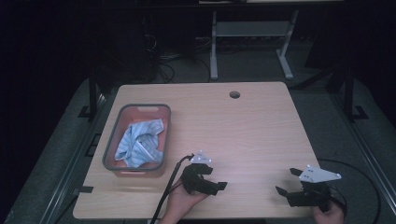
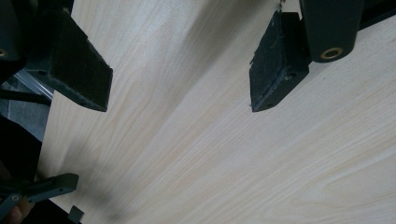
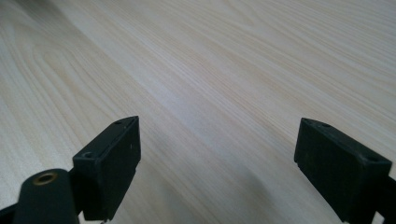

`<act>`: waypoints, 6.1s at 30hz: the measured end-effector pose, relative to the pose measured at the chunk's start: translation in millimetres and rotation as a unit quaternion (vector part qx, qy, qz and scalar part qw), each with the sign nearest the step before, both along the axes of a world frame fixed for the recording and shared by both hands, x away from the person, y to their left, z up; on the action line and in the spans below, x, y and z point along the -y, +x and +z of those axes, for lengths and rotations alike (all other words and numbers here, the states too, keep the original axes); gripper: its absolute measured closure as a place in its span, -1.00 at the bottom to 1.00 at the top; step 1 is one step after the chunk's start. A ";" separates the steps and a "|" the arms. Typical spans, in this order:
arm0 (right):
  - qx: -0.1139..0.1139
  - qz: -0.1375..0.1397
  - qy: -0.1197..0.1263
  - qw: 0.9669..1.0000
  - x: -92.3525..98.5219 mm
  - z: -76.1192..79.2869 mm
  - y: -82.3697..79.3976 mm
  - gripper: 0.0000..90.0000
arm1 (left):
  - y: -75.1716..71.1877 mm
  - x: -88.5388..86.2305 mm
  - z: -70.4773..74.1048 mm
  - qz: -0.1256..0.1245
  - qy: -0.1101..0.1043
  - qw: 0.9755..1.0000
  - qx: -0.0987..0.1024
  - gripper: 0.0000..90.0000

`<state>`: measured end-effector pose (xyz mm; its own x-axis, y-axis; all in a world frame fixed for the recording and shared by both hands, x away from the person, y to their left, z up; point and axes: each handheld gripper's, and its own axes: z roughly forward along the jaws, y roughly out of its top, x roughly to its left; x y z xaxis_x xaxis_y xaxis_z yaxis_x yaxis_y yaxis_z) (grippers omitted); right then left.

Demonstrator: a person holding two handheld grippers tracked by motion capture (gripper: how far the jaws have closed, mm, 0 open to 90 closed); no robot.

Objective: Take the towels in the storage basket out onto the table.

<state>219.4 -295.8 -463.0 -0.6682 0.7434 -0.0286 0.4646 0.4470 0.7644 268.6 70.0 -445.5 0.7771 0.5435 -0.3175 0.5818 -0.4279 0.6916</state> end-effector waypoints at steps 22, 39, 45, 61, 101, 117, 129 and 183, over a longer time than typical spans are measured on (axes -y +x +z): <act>0.000 -0.003 -0.002 1.000 -2.9 -1.2 -0.4 -0.69 | 6.7 -7.6 18.9 -0.001 0.004 1.000 0.009 -0.55; 0.003 -0.008 -0.002 1.000 -5.5 -0.1 -0.8 -0.69 | 37.9 -19.3 61.5 0.002 0.025 1.000 0.013 -0.55; 0.005 -0.009 0.000 1.000 -2.5 0.6 -1.0 -0.69 | 51.5 -24.2 75.6 0.007 0.042 0.999 0.011 -0.56; 0.005 -0.010 0.003 1.000 0.1 1.6 -1.6 -0.69 | 74.4 -42.4 104.9 0.027 0.081 0.996 0.016 -0.55; 0.015 -0.007 0.002 1.000 -1.2 4.8 -4.9 -0.69 | 97.7 -158.2 130.5 0.154 0.097 0.983 0.008 -0.53; 0.015 -0.004 0.001 1.000 -0.7 5.2 -4.7 -0.69 | 100.3 -205.0 122.1 0.211 0.072 0.975 -0.013 -0.55; 0.017 -0.005 0.001 1.000 1.7 5.3 -5.3 -0.69 | 105.0 -228.0 100.7 0.250 0.077 0.964 -0.039 -0.59; 0.022 0.006 -0.001 1.000 -7.4 5.2 -5.5 -0.69 | 102.6 -230.9 67.5 0.227 0.096 0.964 -0.099 0.59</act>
<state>213.9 -288.5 -457.7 -0.6753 0.7350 -0.0607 0.4242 0.4545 0.7832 371.2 300.9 -378.0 0.3793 0.8769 -0.2952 0.8520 -0.2065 0.4811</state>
